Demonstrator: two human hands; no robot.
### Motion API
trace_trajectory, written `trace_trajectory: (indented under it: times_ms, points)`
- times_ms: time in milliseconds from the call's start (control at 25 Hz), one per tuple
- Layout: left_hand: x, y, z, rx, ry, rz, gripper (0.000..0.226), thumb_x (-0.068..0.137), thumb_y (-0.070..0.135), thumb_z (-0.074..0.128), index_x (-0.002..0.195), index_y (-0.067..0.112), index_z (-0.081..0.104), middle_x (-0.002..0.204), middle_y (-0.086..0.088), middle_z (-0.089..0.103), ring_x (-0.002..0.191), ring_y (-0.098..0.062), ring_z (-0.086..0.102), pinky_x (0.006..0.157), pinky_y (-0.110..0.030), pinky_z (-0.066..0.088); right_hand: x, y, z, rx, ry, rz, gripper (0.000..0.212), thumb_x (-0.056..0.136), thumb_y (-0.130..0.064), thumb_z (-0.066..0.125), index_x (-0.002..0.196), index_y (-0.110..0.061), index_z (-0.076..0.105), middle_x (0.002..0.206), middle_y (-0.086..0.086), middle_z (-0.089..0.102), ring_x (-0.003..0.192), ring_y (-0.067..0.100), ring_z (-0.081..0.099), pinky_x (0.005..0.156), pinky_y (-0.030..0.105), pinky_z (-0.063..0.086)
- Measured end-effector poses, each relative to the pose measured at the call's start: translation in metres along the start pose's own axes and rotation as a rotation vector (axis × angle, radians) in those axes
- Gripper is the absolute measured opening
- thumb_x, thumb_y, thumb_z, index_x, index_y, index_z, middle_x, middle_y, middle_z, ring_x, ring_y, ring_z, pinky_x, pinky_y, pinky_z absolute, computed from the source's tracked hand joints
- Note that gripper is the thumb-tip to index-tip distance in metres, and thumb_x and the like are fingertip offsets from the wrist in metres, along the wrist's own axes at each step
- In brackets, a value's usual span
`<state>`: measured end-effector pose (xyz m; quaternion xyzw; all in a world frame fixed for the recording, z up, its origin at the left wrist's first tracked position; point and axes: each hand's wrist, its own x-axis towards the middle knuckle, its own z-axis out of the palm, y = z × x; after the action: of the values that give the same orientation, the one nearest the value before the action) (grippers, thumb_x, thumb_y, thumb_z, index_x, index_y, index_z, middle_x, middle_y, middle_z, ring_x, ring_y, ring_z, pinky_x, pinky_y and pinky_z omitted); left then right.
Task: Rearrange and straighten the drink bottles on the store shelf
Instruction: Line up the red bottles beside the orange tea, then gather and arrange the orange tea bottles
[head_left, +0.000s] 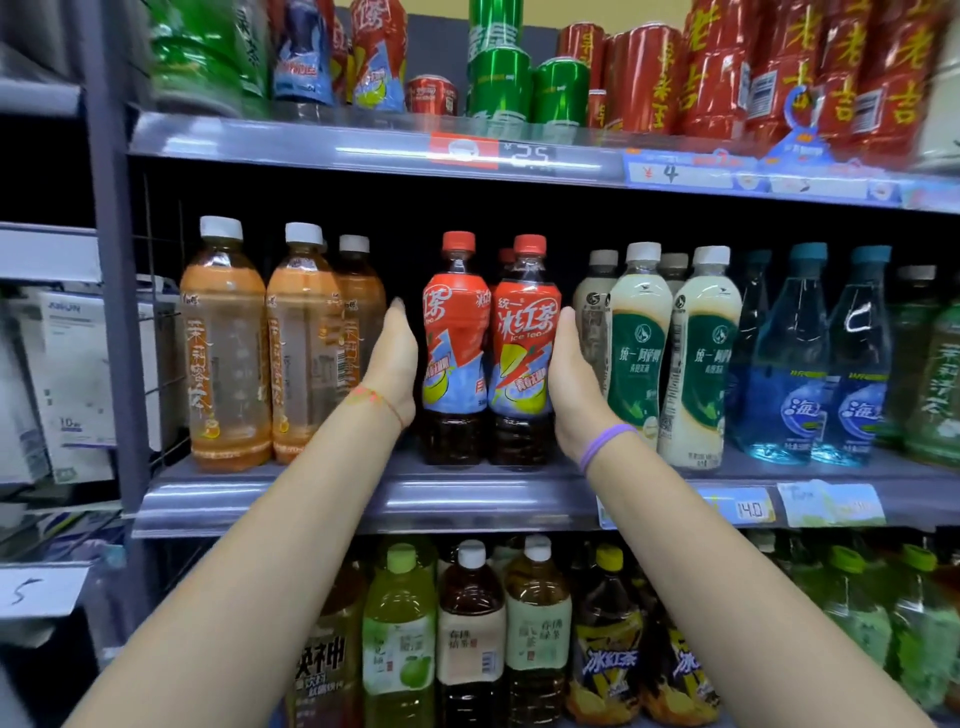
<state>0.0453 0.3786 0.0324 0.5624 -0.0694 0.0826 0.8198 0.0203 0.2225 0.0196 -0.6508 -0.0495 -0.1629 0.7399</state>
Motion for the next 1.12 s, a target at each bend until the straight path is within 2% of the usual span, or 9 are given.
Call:
trace_trajectory:
  times_ms: [160,320,440,600,760,880,960,1040,1120]
  points:
    - [0.03,-0.001,0.008,-0.045,0.016,-0.068,0.051,0.102,0.05,0.037,0.068,0.017,0.055,0.049,-0.001,0.064,0.057,-0.017,0.062,0.061,-0.028,0.051,0.019,0.0,0.003,0.128,-0.054,0.075,0.063,0.1,-0.063,0.025,0.103,-0.019,0.069,0.106,0.007,0.073,0.097,0.019,0.069,0.087,0.033,0.055]
    - [0.035,0.004,0.013,0.041,0.041,-0.033,0.05,0.106,0.041,0.033,0.065,0.016,0.046,0.035,0.004,0.054,0.03,-0.007,0.054,0.038,-0.014,0.043,0.029,0.002,0.002,0.13,-0.096,0.071,0.059,0.101,-0.061,0.026,0.097,-0.02,0.068,0.103,0.007,0.074,0.092,0.018,0.069,0.082,0.031,0.056]
    - [0.034,0.009,0.015,0.029,0.01,-0.05,0.053,0.102,0.054,0.032,0.064,0.02,0.047,0.041,0.004,0.056,0.041,-0.009,0.056,0.052,-0.021,0.046,0.033,0.002,0.0,0.125,-0.1,0.064,0.058,0.101,-0.061,0.027,0.101,-0.02,0.068,0.106,0.008,0.074,0.094,0.019,0.07,0.08,0.031,0.056]
    - [0.031,0.006,0.008,0.012,-0.065,0.013,0.06,0.099,0.062,0.028,0.071,0.019,0.059,0.057,0.0,0.067,0.056,-0.012,0.066,0.067,-0.029,0.051,0.039,0.003,-0.002,0.167,-0.103,0.069,0.06,0.101,-0.06,0.025,0.095,-0.02,0.069,0.093,0.005,0.075,0.086,0.017,0.071,0.078,0.03,0.056]
    - [0.009,0.001,0.004,0.079,-0.096,0.077,0.061,0.098,0.064,0.029,0.081,0.019,0.067,0.074,-0.002,0.073,0.076,-0.016,0.069,0.079,-0.032,0.056,0.046,0.003,0.002,0.179,-0.084,0.114,0.069,0.097,-0.068,0.025,0.103,-0.017,0.07,0.102,0.011,0.074,0.094,0.024,0.07,0.095,0.04,0.054]
    - [-0.012,-0.009,0.002,0.195,-0.037,0.154,0.063,0.09,0.074,0.034,0.106,0.025,0.069,0.095,0.004,0.077,0.095,-0.014,0.072,0.09,-0.035,0.056,0.053,0.005,0.005,0.185,-0.059,0.127,0.071,0.093,-0.073,0.028,0.103,-0.017,0.071,0.107,0.014,0.074,0.101,0.029,0.069,0.103,0.046,0.05]
    - [-0.022,-0.018,0.0,0.287,-0.029,0.209,0.083,0.076,0.083,0.047,0.137,0.027,0.052,0.121,0.004,0.069,0.11,-0.013,0.066,0.099,-0.037,0.05,0.05,0.002,0.004,0.162,-0.05,0.128,0.071,0.094,-0.072,0.028,0.105,-0.016,0.071,0.108,0.014,0.074,0.102,0.029,0.07,0.102,0.046,0.05]
    - [-0.027,-0.026,0.0,0.35,-0.013,0.284,0.08,0.083,0.067,0.058,0.147,0.026,0.036,0.131,0.005,0.061,0.114,-0.01,0.062,0.093,-0.027,0.049,0.041,-0.001,0.002,0.121,-0.055,0.11,0.071,0.097,-0.068,0.025,0.111,-0.014,0.07,0.109,0.015,0.074,0.102,0.028,0.07,0.098,0.043,0.053]
    - [-0.031,-0.031,0.001,0.371,0.007,0.335,0.068,0.09,0.05,0.063,0.146,0.024,0.035,0.126,0.007,0.061,0.109,-0.004,0.063,0.078,-0.016,0.049,0.029,0.001,0.0,0.084,-0.056,0.081,0.067,0.1,-0.063,0.024,0.113,-0.014,0.068,0.11,0.013,0.073,0.1,0.025,0.07,0.094,0.038,0.055]
